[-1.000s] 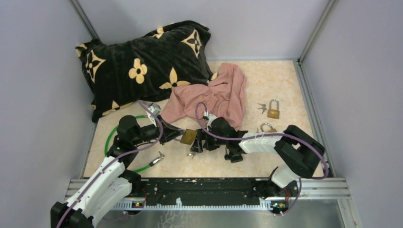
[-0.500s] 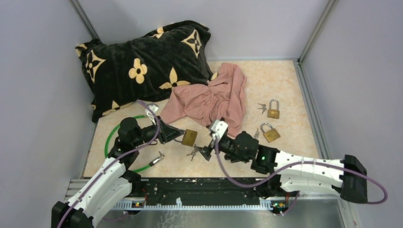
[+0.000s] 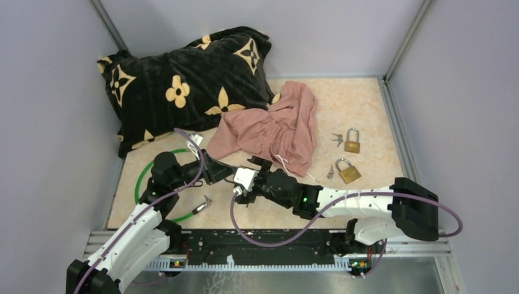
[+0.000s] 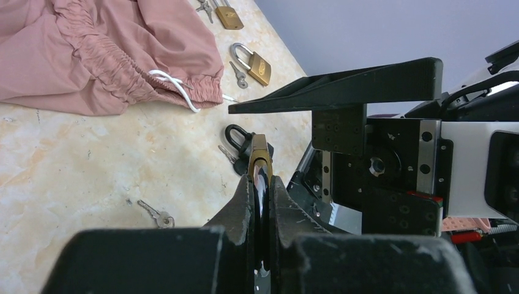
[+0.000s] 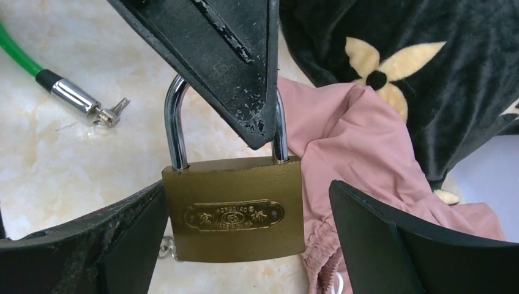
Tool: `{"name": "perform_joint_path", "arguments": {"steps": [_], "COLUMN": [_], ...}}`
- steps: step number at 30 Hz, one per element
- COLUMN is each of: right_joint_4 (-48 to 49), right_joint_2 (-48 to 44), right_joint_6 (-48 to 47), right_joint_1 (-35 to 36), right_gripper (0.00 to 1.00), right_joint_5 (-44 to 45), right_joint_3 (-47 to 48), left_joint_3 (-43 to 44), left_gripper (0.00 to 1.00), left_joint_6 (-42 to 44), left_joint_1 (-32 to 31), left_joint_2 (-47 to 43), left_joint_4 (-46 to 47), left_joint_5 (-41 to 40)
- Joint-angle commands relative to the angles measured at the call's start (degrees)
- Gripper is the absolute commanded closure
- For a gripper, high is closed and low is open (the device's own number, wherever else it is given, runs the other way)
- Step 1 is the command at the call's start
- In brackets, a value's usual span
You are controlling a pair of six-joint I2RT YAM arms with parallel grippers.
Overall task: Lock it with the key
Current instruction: Place the lock at the center of the board.
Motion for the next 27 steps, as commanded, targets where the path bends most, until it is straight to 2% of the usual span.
{"name": "perform_joint_path", "arguments": {"steps": [1,4,7,12,19,20,22,23,24,27], "right_joint_4": [4.15,1.22,-1.21,-1.98,-8.01,-9.45,-12.76,-14.88,-16.89,-22.52], "right_joint_2": [2.05,3.70,5.30,6.61,5.52,5.16,4.55,4.39,4.36,4.71], "right_joint_6": [-0.05,0.71,2.38,4.44,10.56,12.48,18.09,19.71,23.28,33.35], "right_joint_1": [0.33,0.09,-0.49,-0.81,-1.63,-1.87,-2.23,-2.32,-2.41,-2.68], "right_gripper": [0.02,0.04,0.13,0.51,0.94,1.00,1.00,1.00,1.00,1.00], "right_joint_5": [2.55,1.44,0.94,0.14,1.35,1.73,3.14,3.61,4.32,6.13], "right_joint_3": [3.25,5.12,7.00,8.35,9.37,9.35,9.24,9.11,8.88,7.85], "left_joint_3": [0.15,0.12,-0.04,-0.72,-0.51,-0.43,-0.24,-0.12,0.05,0.87], "left_gripper": [1.00,1.00,1.00,1.00,1.00,0.88,0.35,0.16,0.03,0.01], "left_joint_6": [-1.80,-1.43,-1.33,-2.06,-0.50,-0.35,0.02,0.41,1.29,4.36], "left_joint_1": [0.14,0.13,0.14,0.13,0.13,0.13,0.18,0.14,0.18,0.14], "left_joint_2": [-0.92,-0.87,-0.75,-0.46,-0.91,-1.14,-1.47,-1.57,-1.61,-1.62], "left_joint_4": [7.52,7.65,8.03,8.66,7.64,6.57,4.30,3.16,2.36,0.31], "left_joint_5": [1.74,2.41,3.03,4.36,3.78,2.76,-0.45,-1.97,-3.34,-6.01]}}
